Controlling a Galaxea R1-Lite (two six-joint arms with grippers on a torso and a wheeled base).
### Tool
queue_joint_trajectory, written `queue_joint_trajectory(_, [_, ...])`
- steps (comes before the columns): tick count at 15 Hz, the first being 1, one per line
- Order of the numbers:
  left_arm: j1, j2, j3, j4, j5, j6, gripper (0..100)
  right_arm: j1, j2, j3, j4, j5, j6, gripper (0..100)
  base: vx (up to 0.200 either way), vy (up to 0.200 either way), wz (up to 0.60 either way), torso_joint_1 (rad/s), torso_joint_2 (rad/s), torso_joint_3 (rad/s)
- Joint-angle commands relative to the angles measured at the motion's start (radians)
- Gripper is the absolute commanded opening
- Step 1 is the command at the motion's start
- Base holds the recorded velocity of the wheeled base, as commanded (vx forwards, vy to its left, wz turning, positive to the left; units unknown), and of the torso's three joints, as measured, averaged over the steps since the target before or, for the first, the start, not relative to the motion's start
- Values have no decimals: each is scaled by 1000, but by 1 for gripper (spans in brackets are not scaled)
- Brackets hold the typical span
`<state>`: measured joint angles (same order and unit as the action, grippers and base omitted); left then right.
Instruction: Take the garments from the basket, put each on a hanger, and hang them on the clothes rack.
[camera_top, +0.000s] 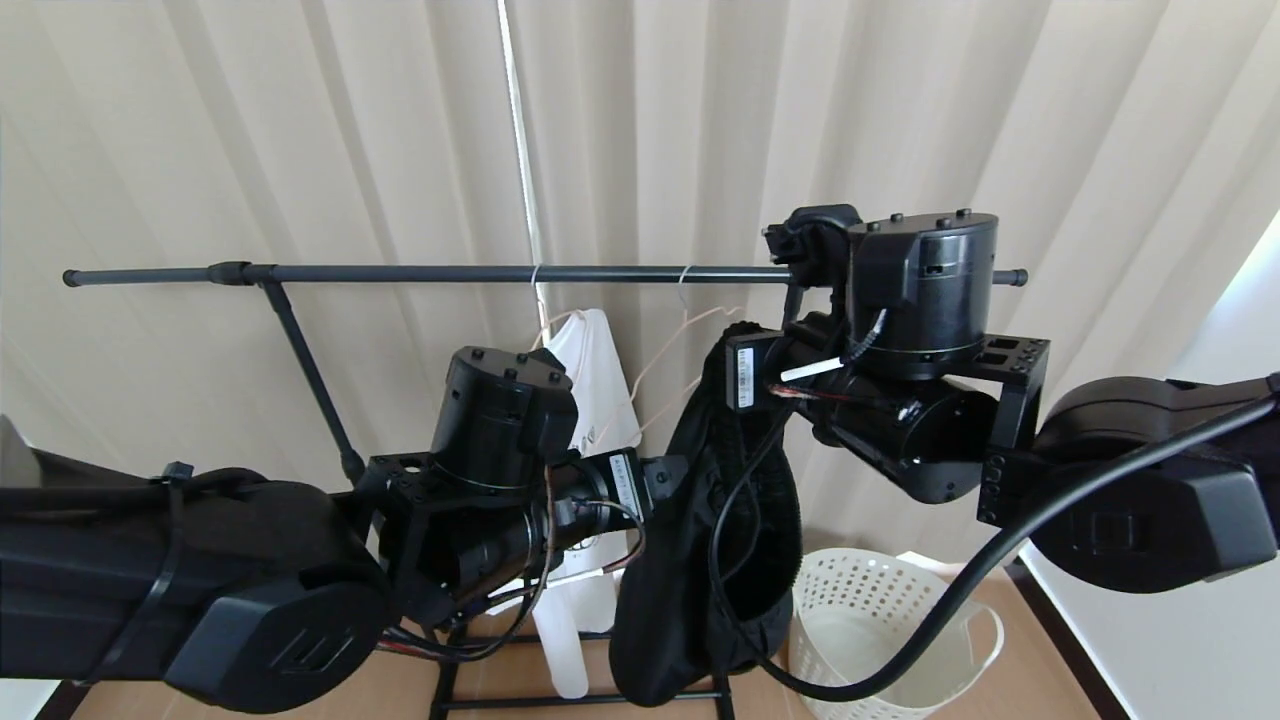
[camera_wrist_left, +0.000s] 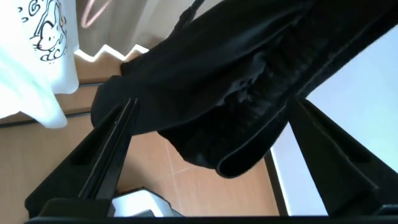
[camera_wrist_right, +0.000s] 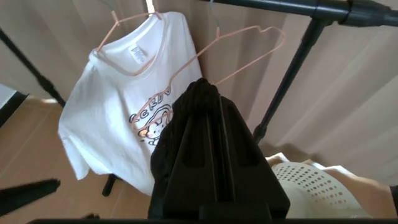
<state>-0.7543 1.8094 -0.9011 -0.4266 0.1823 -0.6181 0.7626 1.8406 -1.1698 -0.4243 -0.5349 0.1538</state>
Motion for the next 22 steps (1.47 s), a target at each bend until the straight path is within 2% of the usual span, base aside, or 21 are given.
queue_joint_trajectory(1, [-16,18,-6,-9,12,0,100,21,22,-5,-1,-5,1,0,0,0,0,0,0,0])
queue_joint_trajectory(4, [-62,45,-12,-61,92,0,100,43,14,4,-1,-8,3,0,0,0,0,0,0,0])
queue_joint_trajectory(9, [-65,56,-27,-89,101,-28,100,66,14,7,-1,-11,4,0,0,0,0,0,0,0])
queue_joint_trajectory(13, [-60,146,-90,-89,236,-29,100,87,-4,24,-2,-14,4,0,0,0,0,0,0,0])
queue_joint_trajectory(17, [-46,160,-79,-81,241,-20,100,83,-58,32,-1,-13,3,0,0,0,0,0,0,0])
queue_joint_trajectory(22, [-40,196,-33,-80,240,66,100,34,-98,30,1,-13,-3,0,0,0,0,0,0,0])
